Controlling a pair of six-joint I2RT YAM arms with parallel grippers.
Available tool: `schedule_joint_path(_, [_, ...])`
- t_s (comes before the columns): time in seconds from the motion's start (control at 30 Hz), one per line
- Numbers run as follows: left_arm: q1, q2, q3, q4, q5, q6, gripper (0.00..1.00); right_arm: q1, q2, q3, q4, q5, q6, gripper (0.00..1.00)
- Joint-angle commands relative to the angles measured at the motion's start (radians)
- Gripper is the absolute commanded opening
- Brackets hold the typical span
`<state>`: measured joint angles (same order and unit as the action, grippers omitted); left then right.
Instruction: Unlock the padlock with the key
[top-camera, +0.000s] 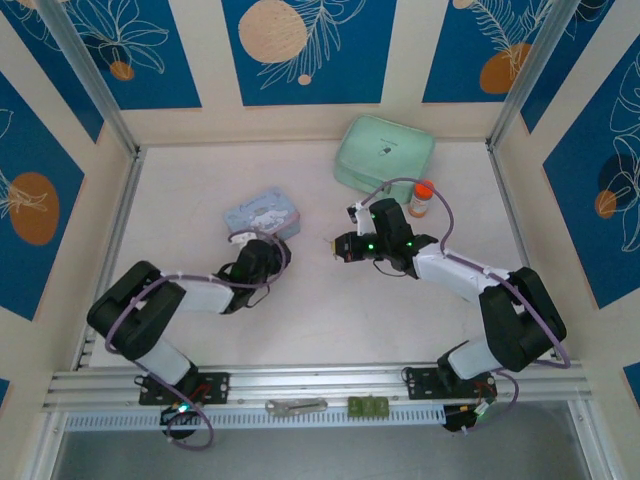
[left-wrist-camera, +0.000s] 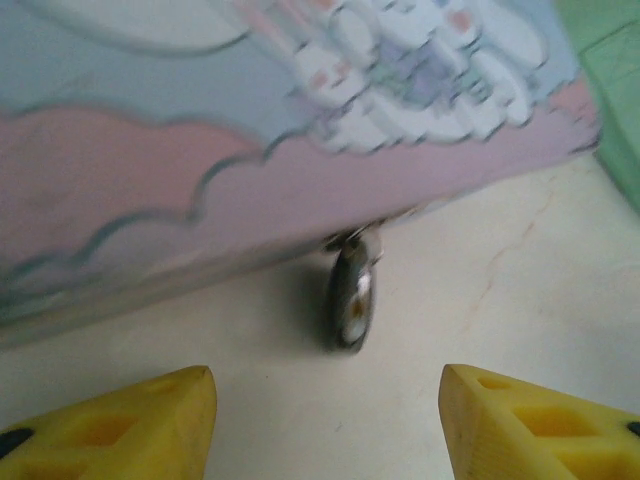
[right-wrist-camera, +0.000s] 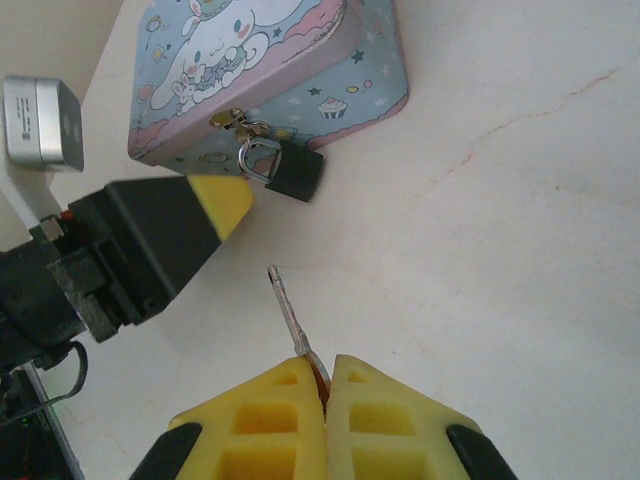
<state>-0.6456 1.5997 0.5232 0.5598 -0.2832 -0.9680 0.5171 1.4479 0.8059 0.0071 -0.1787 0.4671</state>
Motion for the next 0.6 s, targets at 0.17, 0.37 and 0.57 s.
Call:
schedule_joint_path(0.17, [-0.034,0.171,0.113,0.131,-0.113,-0.014,0.49,-0.008,0.013,-0.006,0.029,-0.016,0.011,0.0])
schedule_joint_path(0.37, [-0.079,0.221,0.164,0.058,-0.303,-0.031,0.48,-0.018,-0.004,-0.028,0.055,-0.027,0.025,0.0])
schedule_joint_path(0.57, [-0.081,0.281,0.212,0.054,-0.379,-0.037,0.42,-0.025,-0.009,-0.037,0.074,-0.036,0.035,0.0])
